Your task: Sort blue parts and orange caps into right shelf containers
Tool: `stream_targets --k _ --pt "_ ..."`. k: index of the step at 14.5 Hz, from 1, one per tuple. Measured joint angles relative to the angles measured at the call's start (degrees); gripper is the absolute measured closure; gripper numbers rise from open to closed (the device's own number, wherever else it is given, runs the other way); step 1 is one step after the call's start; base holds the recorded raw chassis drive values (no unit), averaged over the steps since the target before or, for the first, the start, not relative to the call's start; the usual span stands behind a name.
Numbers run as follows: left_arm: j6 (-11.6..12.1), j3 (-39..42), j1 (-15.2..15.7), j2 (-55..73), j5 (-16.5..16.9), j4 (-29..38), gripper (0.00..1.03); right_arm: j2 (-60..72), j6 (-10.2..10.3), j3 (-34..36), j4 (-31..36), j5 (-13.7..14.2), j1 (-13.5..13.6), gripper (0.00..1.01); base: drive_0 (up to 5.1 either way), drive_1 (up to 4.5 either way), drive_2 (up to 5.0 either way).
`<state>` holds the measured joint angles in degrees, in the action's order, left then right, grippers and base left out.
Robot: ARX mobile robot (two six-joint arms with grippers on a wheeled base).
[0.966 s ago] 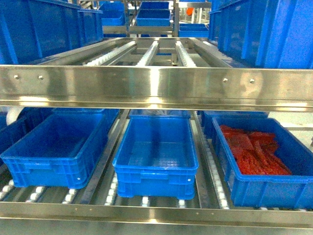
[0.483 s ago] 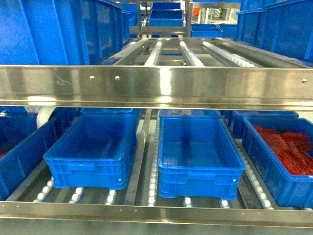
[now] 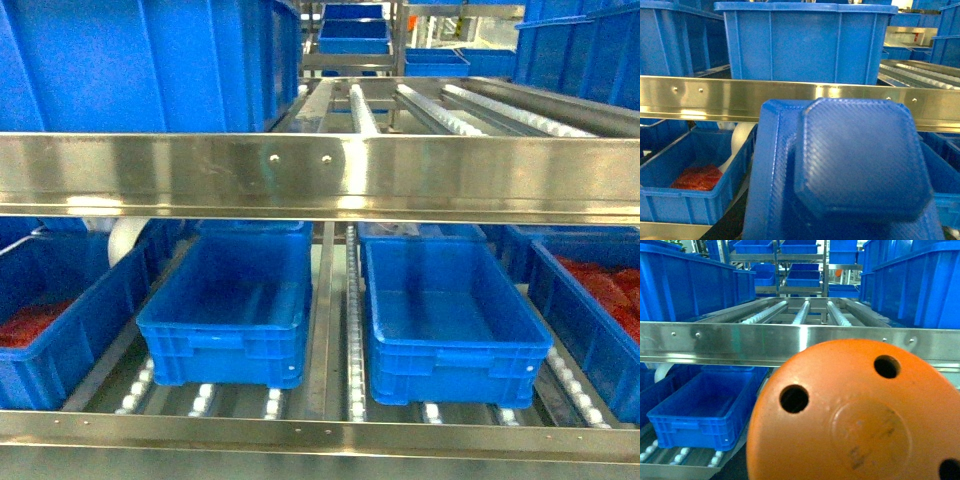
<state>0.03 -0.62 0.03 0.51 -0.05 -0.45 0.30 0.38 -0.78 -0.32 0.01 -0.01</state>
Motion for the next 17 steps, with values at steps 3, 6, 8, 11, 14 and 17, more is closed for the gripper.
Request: stream_targets --k 3,6,8,11,14,17 --pt "0.0 0.0 0.0 0.0 0.07 0.07 0.6 0.0 0.0 0.0 -0.13 0.0 0.0 0.56 -4.8 2.64 2.6" --pt "0.0 0.0 -0.04 0.0 -0.02 0.04 0.6 0.0 0.0 0.02 -0.04 -0.04 0.0 0.56 0.0 0.0 0.0" --pt "0.0 0.0 -0.04 0.0 -0.04 0.26 0.6 0.0 0.0 0.02 0.13 -0.07 0.0 0.56 0.0 0.0 0.0" --pt "0.0 0.0 -0.04 0.0 0.0 0.15 0.6 0.0 0.0 0.02 0.0 -0.04 0.0 0.56 0.0 0.0 0.0" --pt "0.0 0.0 -0.04 0.0 0.02 0.09 0.6 0.0 0.0 0.02 -0.02 -0.04 0.0 0.56 0.0 0.0 0.0" --pt "0.02 0.0 -0.04 0.0 0.04 0.04 0.6 0.0 0.0 0.02 -0.07 -0.04 0.0 0.56 0.0 0.0 0.0"
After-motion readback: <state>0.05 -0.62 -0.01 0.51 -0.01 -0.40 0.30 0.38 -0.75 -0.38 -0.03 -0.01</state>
